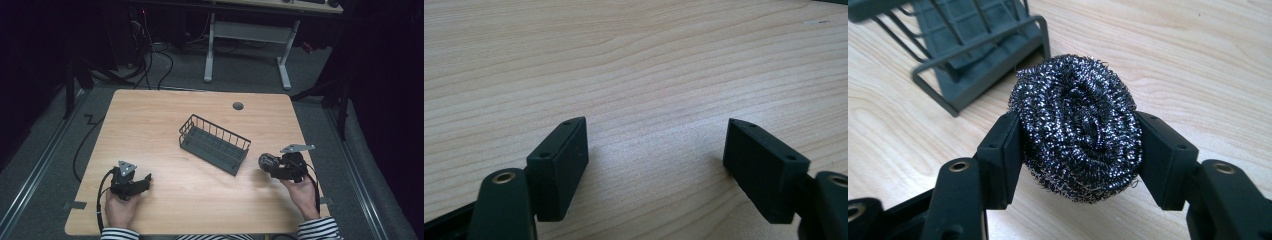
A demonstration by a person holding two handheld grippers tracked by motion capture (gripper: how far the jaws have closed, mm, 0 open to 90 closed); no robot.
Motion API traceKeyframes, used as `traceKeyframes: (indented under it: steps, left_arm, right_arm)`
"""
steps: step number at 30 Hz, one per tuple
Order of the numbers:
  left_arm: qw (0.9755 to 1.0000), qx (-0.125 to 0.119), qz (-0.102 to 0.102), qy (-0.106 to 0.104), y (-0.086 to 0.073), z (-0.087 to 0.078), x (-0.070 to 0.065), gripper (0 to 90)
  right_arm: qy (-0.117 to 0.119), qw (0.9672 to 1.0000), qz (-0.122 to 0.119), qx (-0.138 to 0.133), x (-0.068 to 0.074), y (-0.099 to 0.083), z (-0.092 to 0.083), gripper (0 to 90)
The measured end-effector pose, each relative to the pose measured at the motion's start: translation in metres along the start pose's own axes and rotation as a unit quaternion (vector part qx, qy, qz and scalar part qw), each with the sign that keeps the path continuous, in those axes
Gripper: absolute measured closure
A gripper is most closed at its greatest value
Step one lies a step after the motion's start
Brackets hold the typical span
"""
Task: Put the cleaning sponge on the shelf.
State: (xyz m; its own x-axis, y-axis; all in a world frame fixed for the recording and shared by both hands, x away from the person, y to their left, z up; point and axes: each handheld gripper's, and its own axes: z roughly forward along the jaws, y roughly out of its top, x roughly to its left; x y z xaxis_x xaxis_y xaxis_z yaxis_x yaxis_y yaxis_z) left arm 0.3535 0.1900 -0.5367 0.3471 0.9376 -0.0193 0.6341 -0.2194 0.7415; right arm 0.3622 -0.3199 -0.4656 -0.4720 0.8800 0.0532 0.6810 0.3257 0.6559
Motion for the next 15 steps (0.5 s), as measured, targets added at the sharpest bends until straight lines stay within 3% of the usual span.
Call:
traceKeyframes:
  steps: [15]
  left_arm:
    - [1.0000, 0.000, 0.001, 0.001, 0.000, 0.000, 0.000, 26.6]
  right_arm:
    - [0.016, 0.9992, -0.022, -0.029, 0.010, 0.024, -0.030, 40.6]
